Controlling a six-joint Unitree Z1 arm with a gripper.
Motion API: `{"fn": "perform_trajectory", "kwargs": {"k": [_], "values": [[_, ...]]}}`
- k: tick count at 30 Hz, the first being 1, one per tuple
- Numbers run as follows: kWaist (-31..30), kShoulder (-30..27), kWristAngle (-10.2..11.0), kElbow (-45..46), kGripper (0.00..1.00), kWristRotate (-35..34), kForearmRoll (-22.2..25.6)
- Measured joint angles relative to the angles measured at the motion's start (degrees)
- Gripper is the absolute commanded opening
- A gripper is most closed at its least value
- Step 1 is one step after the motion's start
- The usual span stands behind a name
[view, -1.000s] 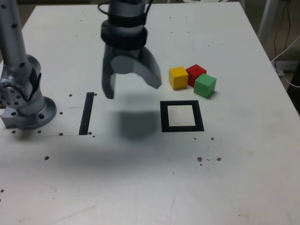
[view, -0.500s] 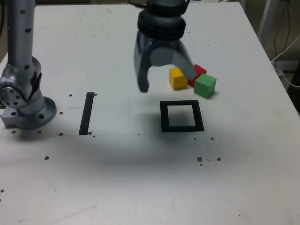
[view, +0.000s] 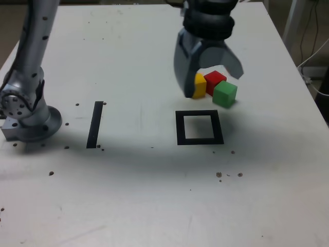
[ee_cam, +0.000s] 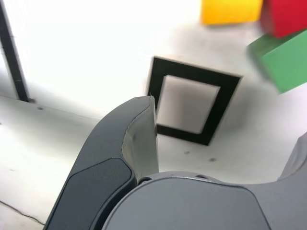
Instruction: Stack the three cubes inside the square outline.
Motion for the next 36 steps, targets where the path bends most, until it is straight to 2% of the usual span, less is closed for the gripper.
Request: {"fn": "perform_trajectory", "kwargs": {"k": [10, 24, 36], "values": [[6.8, 7.3, -3.1, -6.4, 0.99, 3.3, -0.7], [10.3, 11.2, -4.0, -8.4, 0.99, 6.2, -1.9], [13.1, 11.5, -4.2, -8.4, 0.99, 8.4, -2.4]]}}
